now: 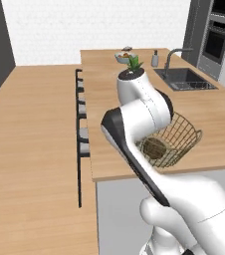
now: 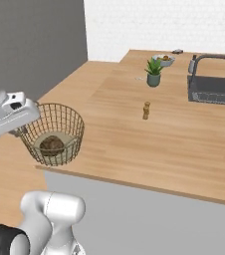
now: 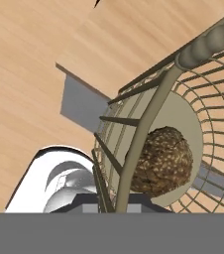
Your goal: Open the cabinet, pick up the bread from the cabinet and place it in the basket. Then move the basket to the dining counter.
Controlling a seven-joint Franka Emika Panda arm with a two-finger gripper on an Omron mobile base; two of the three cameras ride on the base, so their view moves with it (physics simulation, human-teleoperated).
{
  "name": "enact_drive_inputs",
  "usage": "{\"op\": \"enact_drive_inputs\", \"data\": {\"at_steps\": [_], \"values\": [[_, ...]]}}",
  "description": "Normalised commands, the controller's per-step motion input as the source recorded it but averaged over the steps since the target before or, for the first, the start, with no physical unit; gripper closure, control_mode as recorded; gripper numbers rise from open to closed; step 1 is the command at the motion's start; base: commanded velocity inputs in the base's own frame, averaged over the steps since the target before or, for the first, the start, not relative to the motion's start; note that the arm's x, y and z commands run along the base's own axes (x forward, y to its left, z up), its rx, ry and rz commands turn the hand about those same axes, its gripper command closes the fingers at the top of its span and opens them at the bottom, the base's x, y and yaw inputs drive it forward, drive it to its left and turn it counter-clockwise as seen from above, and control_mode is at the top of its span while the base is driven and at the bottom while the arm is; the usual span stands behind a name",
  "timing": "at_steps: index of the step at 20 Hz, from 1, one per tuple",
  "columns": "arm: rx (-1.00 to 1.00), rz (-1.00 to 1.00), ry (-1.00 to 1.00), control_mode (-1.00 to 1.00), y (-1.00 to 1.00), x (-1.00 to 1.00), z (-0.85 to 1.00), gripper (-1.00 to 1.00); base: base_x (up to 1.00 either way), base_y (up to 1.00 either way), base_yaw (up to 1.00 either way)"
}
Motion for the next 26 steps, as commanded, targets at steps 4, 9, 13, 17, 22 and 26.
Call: {"op": "enact_drive_inputs", "data": {"at_steps": [4,9,13,17,22,26], "values": [[0.01,-0.09,0.1,-1.0,-0.17,1.0,-0.21,1.0,0.0,0.0,0.0],[-0.01,-0.01,0.07,-1.0,-0.41,1.0,-0.56,1.0,0.0,0.0,0.0],[-0.02,0.05,0.04,-1.0,-0.56,1.0,-0.97,1.0,0.0,0.0,0.0],[-0.02,0.17,0.0,-1.0,-0.51,0.97,-0.96,1.0,0.0,0.0,0.0],[0.0,0.26,0.0,-1.0,-0.26,0.7,-0.78,1.0,0.0,0.0,0.0],[0.0,0.28,-0.02,-1.0,-0.09,0.37,-0.66,-1.0,0.0,0.0,0.0]]}}
